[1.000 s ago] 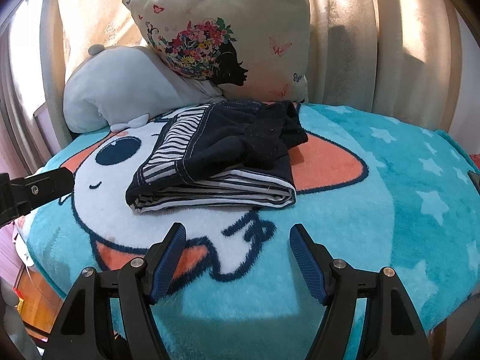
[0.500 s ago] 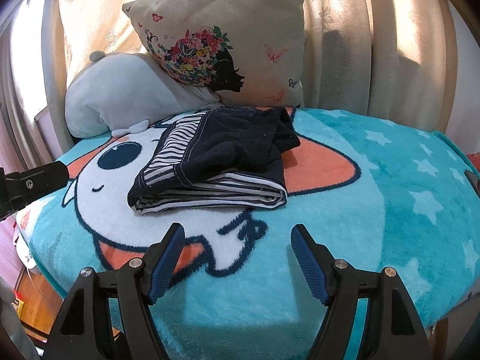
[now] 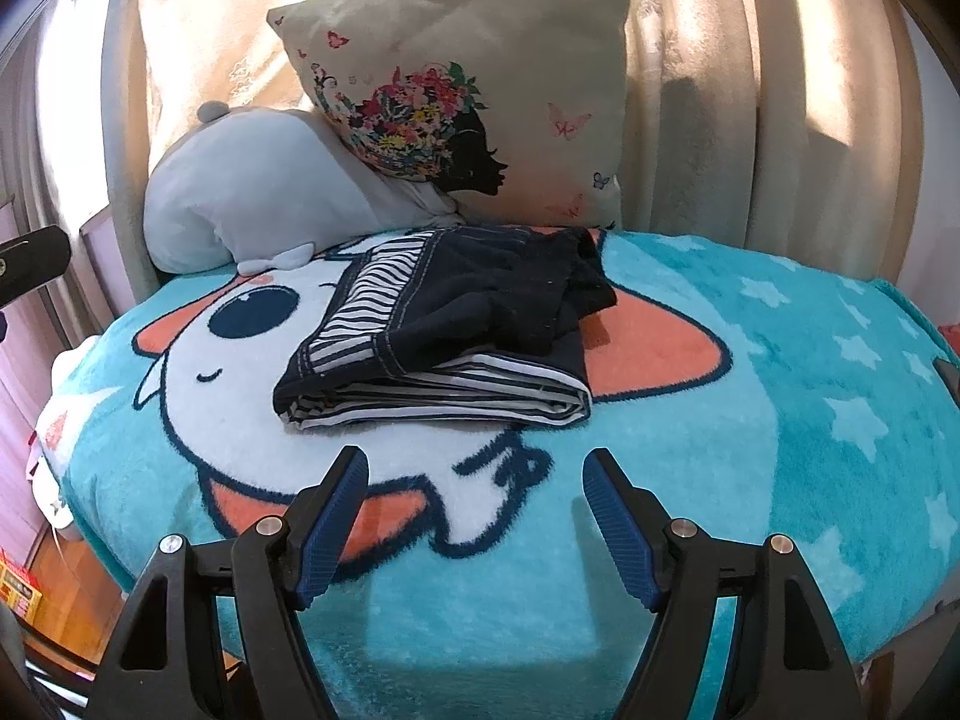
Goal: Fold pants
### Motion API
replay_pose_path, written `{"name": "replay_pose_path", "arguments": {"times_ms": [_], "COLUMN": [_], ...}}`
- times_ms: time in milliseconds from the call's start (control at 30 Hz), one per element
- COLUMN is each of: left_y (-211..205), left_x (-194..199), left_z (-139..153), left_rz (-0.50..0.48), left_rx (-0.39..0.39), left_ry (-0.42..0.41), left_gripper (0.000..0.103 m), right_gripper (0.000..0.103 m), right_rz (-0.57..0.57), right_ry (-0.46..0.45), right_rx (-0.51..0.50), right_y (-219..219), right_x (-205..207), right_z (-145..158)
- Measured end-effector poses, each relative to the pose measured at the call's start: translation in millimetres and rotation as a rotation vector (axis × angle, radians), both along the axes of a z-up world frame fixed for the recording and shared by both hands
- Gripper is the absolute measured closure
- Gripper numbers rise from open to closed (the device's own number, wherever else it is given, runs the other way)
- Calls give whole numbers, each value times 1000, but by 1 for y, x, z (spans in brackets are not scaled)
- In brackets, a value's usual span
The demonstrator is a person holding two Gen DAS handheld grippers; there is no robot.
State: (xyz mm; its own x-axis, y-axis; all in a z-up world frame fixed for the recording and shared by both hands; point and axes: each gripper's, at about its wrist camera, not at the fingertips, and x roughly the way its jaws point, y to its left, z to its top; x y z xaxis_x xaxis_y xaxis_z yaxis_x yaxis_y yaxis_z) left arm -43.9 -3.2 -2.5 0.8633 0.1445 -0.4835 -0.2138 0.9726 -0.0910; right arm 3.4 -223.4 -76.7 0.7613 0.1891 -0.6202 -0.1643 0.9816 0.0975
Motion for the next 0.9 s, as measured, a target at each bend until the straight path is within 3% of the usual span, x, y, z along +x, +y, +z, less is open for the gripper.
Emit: {"name": "replay_pose_path", "arguments": {"times_ms": [367,900], "left_y": [-9,-4], "left_x": [16,26], "left_z": [-21,-33], "left_rz": [-111,-154], "left_rx": [-49,-122], "left_ry": [114,169], "left_gripper": [3,3], "right_gripper": [24,24], "right_rz": [16,9], "right_ry": [11,31], "right_rx": [-18,-23], "right_y": [7,7], "right_x": [2,9], "right_z": [-3,-9]}}
